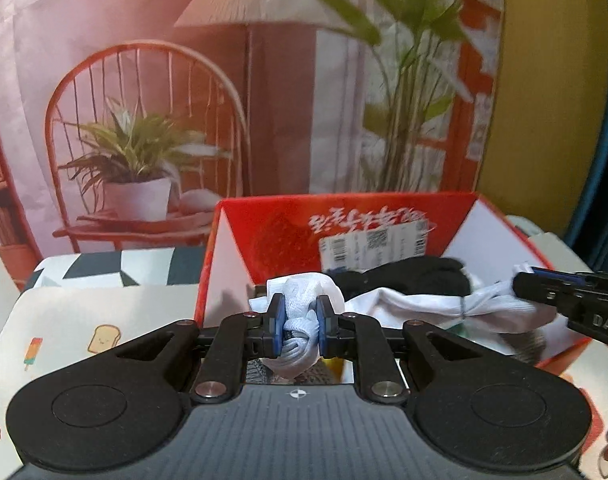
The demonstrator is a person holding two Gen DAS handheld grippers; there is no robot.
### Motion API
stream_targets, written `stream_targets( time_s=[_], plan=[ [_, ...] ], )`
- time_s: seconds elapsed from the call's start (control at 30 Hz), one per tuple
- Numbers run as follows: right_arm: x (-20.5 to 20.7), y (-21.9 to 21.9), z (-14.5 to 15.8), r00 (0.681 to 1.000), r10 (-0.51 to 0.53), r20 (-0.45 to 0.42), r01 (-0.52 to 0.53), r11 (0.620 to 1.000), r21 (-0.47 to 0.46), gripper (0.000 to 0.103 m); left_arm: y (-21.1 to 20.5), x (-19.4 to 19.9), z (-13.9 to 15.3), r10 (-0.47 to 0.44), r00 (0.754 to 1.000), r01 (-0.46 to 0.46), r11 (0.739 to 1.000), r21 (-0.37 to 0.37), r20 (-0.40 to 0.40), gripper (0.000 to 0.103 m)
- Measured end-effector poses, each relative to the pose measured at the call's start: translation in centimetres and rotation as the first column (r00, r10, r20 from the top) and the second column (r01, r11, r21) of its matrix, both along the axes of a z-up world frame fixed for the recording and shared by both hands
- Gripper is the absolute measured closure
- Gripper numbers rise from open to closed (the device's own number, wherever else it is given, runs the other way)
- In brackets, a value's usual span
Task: Organize soft objects
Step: 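Lower the sock bundle into the box and open both grippers, then move both grippers down and close them on the green tasselled pouch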
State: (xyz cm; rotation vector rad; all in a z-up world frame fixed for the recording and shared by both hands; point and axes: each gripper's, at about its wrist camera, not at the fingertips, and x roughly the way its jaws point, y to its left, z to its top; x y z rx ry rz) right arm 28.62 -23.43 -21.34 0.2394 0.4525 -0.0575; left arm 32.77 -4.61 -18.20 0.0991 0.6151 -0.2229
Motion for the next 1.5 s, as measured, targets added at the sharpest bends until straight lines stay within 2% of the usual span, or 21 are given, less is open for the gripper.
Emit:
stream_targets(
  time_s=[0.03, 0.07, 0.1, 0.13, 0.17, 0.23, 0.33, 0.47, 0.6, 0.77, 1.0, 1.1, 1.2, 1.23, 1.33, 1.5],
  plan=[
    [0.2, 0.2, -0.2, 1.000, -0.007, -0.010, 0.007, 1.000, -0.014, 0.090, 0.3, 0.2, -0.1, 0.005, 1.000, -0.005, 1.000, -0.005, -0.006, 0.081],
    [0.2, 0.2, -0.3, 1.000, -0.015, -0.014, 0.014, 0.999, -0.028, 0.087, 0.6, 0.3, -0.1, 0.007, 1.000, -0.007, 1.000, -0.009, -0.012, 0.065],
    [0.1, 0.2, -0.3, 1.000, -0.021, -0.011, 0.021, 0.999, -0.040, 0.081, 0.9, 0.3, -0.1, 0.002, 1.000, -0.002, 1.000, -0.014, -0.010, 0.043],
    [-0.2, 0.3, -0.3, 1.000, -0.024, 0.001, 0.024, 0.998, -0.058, 0.076, 1.1, 0.0, 0.0, -0.004, 1.000, 0.004, 1.000, -0.015, 0.003, 0.035],
    [-0.6, 0.3, -0.2, 1.000, -0.022, 0.017, 0.023, 0.997, -0.078, 0.076, 1.2, -0.3, 0.1, -0.006, 1.000, 0.006, 1.000, -0.012, 0.017, 0.027],
    [-1.4, 0.3, -0.1, 0.999, -0.010, 0.039, 0.015, 0.993, -0.118, 0.072, 1.3, -0.9, 0.4, -0.013, 0.999, 0.013, 1.000, -0.011, 0.033, 0.025],
    [-2.6, -0.1, 0.2, 0.999, 0.003, 0.053, 0.004, 0.994, -0.114, 0.068, 1.8, -2.1, 0.9, -0.014, 0.998, 0.017, 0.999, -0.041, 0.054, 0.018],
    [-5.0, -0.6, 0.7, 0.996, 0.024, 0.080, -0.016, 0.995, -0.098, 0.060, 2.6, -5.5, 1.9, 0.030, 0.989, -0.019, 0.997, -0.075, 0.147, 0.010],
    [-8.3, -0.8, 1.1, 0.993, 0.055, 0.106, -0.045, 0.994, -0.099, 0.058, 2.6, -8.8, 2.0, 0.008, 0.982, 0.008, 0.996, -0.088, 0.188, 0.010],
    [-11.7, -0.8, 0.2, 0.992, 0.094, 0.082, -0.086, 0.991, -0.098, 0.057, 2.2, -11.6, 0.6, -0.027, 0.991, 0.044, 0.990, -0.131, 0.130, 0.010],
    [-14.2, -0.7, -4.9, 0.988, 0.116, -0.107, -0.125, 0.988, -0.090, 0.057, 0.7, -12.2, -2.9, -0.088, 0.996, 0.090, 0.986, -0.143, 0.018, 0.013],
    [-14.7, -0.4, -6.7, 0.980, 0.118, -0.158, -0.133, 0.988, -0.083, 0.050, 0.0, -12.1, -4.3, -0.112, 0.993, 0.106, 0.982, -0.159, -0.030, 0.018],
    [-14.3, -0.6, -7.9, 0.976, 0.111, -0.186, -0.125, 0.990, -0.068, 0.047, -0.7, -11.8, -5.5, -0.130, 0.989, 0.117, 0.977, -0.176, -0.067, 0.019],
    [-14.0, -0.8, -8.2, 0.974, 0.113, -0.198, -0.125, 0.991, -0.053, 0.043, -1.0, -11.8, -5.8, -0.136, 0.988, 0.120, 0.976, -0.180, -0.077, 0.019],
    [-12.9, -1.5, -9.4, 0.967, 0.110, -0.231, -0.120, 0.992, -0.032, 0.043, -1.4, -11.3, -6.7, -0.156, 0.982, 0.132, 0.971, -0.198, -0.109, 0.023],
    [-12.1, -1.0, -9.8, 0.963, 0.150, -0.224, -0.162, 0.986, -0.033, 0.046, -1.8, -10.5, -8.1, -0.176, 0.970, 0.134, 0.962, -0.239, -0.167, 0.028]
  ],
)
